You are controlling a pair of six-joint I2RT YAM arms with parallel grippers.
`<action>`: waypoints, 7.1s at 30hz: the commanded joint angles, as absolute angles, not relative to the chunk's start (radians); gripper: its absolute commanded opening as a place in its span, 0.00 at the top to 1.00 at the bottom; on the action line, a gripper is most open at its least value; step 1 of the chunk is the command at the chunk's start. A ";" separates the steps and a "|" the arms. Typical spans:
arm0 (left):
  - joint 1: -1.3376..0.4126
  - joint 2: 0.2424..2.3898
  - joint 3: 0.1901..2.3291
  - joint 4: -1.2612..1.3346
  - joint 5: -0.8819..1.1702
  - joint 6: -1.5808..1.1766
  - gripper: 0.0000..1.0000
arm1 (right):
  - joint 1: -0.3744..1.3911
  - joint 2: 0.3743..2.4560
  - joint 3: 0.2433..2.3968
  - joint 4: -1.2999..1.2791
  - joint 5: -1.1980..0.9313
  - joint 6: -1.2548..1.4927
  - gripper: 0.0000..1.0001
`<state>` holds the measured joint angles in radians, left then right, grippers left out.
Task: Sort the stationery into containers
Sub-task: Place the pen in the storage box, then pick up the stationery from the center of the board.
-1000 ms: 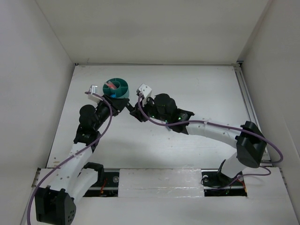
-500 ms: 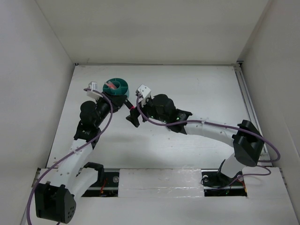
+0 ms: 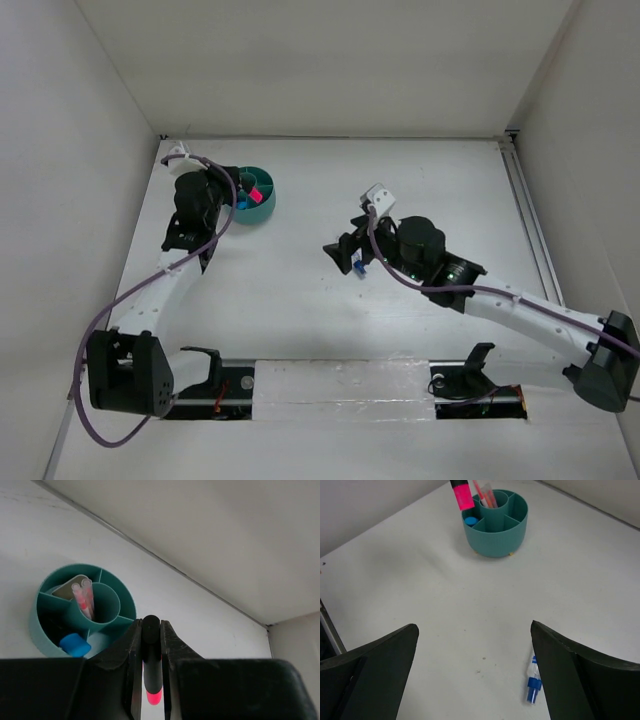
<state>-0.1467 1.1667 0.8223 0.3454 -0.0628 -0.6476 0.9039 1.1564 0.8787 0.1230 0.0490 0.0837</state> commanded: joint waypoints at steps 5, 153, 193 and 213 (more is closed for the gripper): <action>0.015 1.224 0.956 0.345 -0.046 -0.660 1.00 | 0.902 1.042 0.819 0.052 0.066 0.067 0.00; 0.012 0.650 0.891 -0.426 -0.042 -0.525 0.00 | 0.779 1.560 0.919 -0.144 0.219 0.233 0.28; 0.012 0.687 0.882 -0.399 0.026 -0.506 0.00 | 0.742 1.721 0.919 -0.021 0.161 0.167 0.44; 0.012 0.687 0.882 -0.399 0.035 -0.506 0.00 | 0.733 1.733 0.910 -0.021 0.170 0.158 0.77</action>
